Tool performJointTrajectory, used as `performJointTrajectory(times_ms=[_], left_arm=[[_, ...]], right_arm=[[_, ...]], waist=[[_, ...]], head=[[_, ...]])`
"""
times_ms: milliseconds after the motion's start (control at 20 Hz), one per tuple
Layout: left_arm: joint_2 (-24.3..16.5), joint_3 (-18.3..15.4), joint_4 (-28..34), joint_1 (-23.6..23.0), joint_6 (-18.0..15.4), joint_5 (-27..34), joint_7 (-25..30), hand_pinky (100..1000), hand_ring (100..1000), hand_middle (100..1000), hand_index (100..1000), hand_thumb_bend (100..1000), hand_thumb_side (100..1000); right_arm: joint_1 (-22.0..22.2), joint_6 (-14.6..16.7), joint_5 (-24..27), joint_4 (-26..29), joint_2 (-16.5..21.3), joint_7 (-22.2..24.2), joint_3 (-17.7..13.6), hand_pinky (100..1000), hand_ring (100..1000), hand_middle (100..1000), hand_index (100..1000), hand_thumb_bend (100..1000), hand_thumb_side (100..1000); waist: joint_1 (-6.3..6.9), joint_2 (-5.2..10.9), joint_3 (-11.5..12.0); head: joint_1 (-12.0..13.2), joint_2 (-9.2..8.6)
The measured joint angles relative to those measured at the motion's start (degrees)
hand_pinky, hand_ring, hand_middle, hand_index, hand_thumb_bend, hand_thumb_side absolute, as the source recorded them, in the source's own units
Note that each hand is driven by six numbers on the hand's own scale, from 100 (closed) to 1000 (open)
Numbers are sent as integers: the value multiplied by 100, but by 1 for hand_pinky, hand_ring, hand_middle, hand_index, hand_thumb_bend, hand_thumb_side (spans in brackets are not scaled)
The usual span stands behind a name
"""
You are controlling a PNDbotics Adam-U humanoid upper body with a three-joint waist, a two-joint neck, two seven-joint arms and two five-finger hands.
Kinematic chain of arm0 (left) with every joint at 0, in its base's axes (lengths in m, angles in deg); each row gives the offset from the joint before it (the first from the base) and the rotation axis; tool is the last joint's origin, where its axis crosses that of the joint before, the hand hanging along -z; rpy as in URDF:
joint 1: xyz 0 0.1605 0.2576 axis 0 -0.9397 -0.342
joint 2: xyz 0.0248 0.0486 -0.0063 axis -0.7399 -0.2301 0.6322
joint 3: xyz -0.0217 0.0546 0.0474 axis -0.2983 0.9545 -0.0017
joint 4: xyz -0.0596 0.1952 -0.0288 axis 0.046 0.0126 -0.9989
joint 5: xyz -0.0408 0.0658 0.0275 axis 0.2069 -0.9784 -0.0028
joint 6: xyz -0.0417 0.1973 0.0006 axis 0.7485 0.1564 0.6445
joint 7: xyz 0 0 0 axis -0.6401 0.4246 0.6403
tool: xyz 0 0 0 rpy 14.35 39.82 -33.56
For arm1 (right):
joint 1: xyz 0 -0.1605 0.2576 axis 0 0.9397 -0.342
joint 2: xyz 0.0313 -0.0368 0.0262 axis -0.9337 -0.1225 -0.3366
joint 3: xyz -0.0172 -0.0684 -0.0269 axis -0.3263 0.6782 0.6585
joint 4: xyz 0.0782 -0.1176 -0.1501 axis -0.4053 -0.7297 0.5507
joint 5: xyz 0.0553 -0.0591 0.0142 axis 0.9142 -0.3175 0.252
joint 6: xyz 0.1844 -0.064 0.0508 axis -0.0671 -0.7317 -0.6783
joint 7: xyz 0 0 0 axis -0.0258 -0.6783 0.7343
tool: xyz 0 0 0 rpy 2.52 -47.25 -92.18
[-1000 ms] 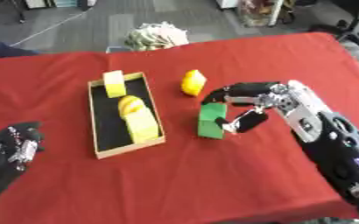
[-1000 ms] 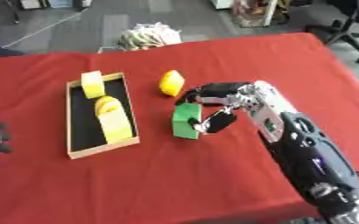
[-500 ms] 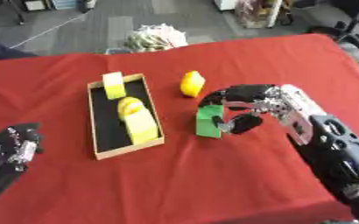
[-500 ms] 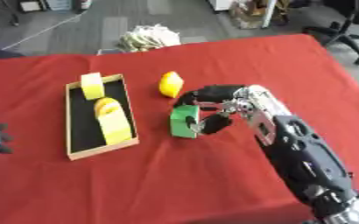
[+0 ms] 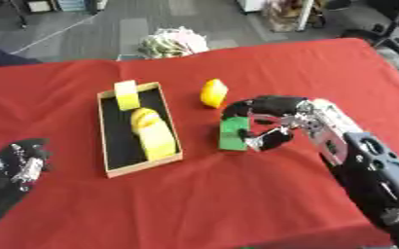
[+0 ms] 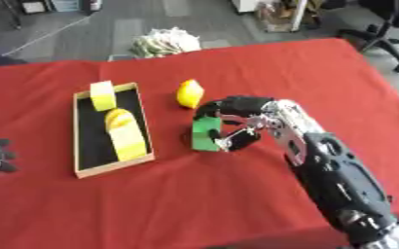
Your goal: Pick up objects on the table and place them in the box.
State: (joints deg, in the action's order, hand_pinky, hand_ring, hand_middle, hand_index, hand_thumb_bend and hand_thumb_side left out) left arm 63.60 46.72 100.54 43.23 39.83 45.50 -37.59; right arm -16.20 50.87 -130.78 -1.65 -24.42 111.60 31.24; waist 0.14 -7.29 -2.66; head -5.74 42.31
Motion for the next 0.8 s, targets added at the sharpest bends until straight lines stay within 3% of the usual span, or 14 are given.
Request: performJointTrajectory(times_ms=[250, 550, 650, 700, 800], left_arm=[[45, 0, 0, -10, 8, 0, -9, 733, 573, 598, 798, 100, 653], [99, 1, 0, -23, 7, 8, -8, 739, 574, 598, 797, 100, 655], [121, 3, -2, -25, 6, 17, -3, 742, 574, 599, 797, 100, 657], [137, 3, -2, -28, 3, 21, 6, 743, 574, 599, 798, 100, 657], [145, 4, -3, -28, -2, 24, 25, 743, 574, 599, 797, 100, 656]], right_arm=[[-216, -242, 668, 74, 1, -191, -123, 260, 372, 685, 919, 100, 208], [-799, -489, 1307, 147, -36, 26, -159, 277, 383, 692, 924, 100, 207], [-916, -512, 1344, 94, -127, 140, -157, 389, 478, 733, 941, 100, 211], [-937, -500, 1344, 60, -171, 224, -154, 533, 613, 785, 961, 100, 218], [-930, -411, 1322, 27, -202, 486, -114, 717, 817, 890, 991, 100, 237]], waist=[[0, 2, 42], [0, 64, 205], [0, 76, 269], [0, 77, 281], [0, 77, 283]], head=[[-1, 1], [-42, 6], [-67, 6], [-82, 6], [-104, 6]])
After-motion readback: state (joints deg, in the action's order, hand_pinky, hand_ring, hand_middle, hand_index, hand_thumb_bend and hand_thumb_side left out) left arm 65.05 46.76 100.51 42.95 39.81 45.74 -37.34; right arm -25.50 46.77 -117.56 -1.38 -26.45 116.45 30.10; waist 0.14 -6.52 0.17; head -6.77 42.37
